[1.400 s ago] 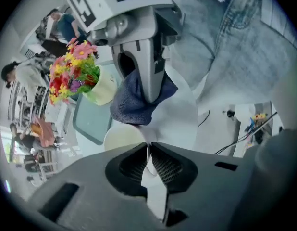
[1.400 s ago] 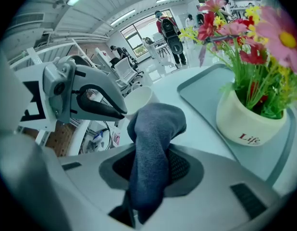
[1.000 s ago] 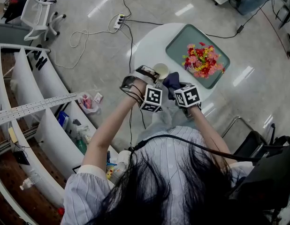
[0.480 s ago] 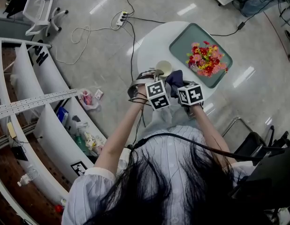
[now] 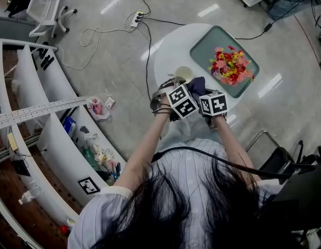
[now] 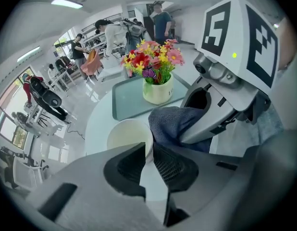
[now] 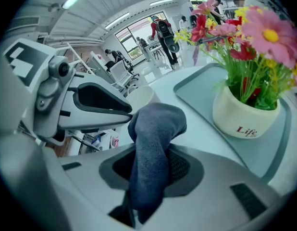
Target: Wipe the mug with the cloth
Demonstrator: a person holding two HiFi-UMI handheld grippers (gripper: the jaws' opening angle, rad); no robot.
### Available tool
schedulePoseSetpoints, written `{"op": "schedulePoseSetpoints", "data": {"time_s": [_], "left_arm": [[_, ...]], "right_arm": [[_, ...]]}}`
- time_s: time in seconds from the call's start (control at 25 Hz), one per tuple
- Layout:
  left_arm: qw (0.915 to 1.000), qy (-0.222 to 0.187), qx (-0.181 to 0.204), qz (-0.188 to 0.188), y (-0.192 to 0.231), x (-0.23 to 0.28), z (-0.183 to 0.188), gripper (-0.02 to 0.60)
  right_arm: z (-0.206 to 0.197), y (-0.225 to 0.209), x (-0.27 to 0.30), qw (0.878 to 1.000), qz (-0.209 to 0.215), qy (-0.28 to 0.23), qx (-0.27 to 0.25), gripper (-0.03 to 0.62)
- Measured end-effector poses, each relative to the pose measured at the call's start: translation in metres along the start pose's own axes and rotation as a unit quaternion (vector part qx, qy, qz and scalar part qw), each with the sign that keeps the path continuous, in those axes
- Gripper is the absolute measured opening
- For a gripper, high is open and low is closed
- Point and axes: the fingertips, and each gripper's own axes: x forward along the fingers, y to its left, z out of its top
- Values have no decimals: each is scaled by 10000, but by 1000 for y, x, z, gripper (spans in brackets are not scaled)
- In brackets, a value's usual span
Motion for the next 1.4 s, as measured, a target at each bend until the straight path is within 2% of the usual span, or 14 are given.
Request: {"op": "schedulePoseSetpoints", "data": {"time_s": [0.16,0.56,0.68,0.84,1.04,1.16,1.32,1.4], "left_arm": [[9999,-16,105,-34,-1,1,3,58],[9935,19,1002,-541,-13,-3,-4,32],[9875,70,1432,-653,-17,-5,-8,32],[9737,143,2116,-828,-24,-8,-14,32],[9457,207,3087,-993,-29,-11,-19,32],[9231,221,3704,-1011,-29,-12,-21,32],[8804,233,4622,-1034,-28,-13,-25,32],[8510,235,5133,-1086,-27,-13,-28,34]], "right_arm": [[1,-2,-1,10000,-16,-16,28,124],[7,0,-3,10000,-29,-77,-35,124],[5,1,-3,10000,-15,-76,-13,124],[1,-1,-4,10000,-46,-59,7,124],[-1,-2,-5,9999,-58,-69,43,124],[-2,-2,-8,9999,-115,-80,39,124],[-2,-1,-9,9998,-138,-106,24,124],[-5,-1,-9,9998,-158,-91,42,124]]}}
